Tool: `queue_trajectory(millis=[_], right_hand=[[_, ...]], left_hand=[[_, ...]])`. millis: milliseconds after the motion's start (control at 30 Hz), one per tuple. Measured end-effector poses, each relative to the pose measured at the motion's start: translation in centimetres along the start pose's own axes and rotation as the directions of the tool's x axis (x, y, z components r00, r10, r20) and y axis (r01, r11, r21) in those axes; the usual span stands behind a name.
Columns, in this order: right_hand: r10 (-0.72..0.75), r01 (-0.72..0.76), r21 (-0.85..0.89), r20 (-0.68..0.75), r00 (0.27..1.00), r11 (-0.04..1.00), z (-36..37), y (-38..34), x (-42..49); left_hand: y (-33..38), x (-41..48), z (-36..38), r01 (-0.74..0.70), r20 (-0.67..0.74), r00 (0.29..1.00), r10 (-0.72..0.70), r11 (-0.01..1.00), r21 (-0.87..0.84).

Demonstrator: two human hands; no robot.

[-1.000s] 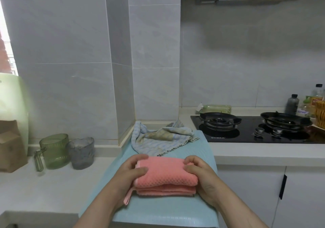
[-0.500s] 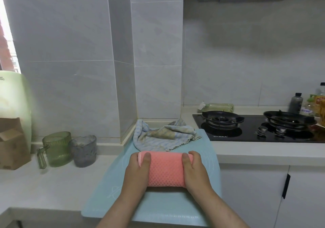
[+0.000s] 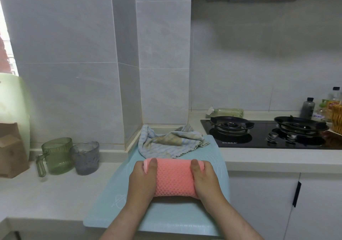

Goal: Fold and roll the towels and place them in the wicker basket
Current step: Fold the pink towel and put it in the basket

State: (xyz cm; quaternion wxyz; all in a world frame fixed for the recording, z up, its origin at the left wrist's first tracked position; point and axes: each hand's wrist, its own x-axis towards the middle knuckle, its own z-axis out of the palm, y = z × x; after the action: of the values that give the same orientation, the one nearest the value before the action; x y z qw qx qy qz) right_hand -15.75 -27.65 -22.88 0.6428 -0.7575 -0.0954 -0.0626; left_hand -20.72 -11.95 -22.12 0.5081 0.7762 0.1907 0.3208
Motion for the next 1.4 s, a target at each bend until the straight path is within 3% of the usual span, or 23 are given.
queue_trajectory(millis=[200, 500, 1400], right_hand=[[0.012, -0.014, -0.104, -0.016, 1.0, 0.994, 0.0, 0.2, 0.2], [0.026, -0.028, -0.054, -0.027, 0.999, 0.998, 0.1, -0.1, 0.2], [0.064, -0.064, -0.021, 0.013, 0.998, 0.998, -0.2, 0.8, 0.8]], left_hand=[[-0.2, 0.4, 0.2, 0.048, 0.027, 0.999, -0.046, 0.998, -0.04], [-0.7, 0.6, 0.7, 0.039, 0.02, 0.999, -0.04, 0.997, 0.07], [-0.7, 0.3, 0.7, 0.05, -0.031, 0.998, -0.048, 0.995, 0.081]])
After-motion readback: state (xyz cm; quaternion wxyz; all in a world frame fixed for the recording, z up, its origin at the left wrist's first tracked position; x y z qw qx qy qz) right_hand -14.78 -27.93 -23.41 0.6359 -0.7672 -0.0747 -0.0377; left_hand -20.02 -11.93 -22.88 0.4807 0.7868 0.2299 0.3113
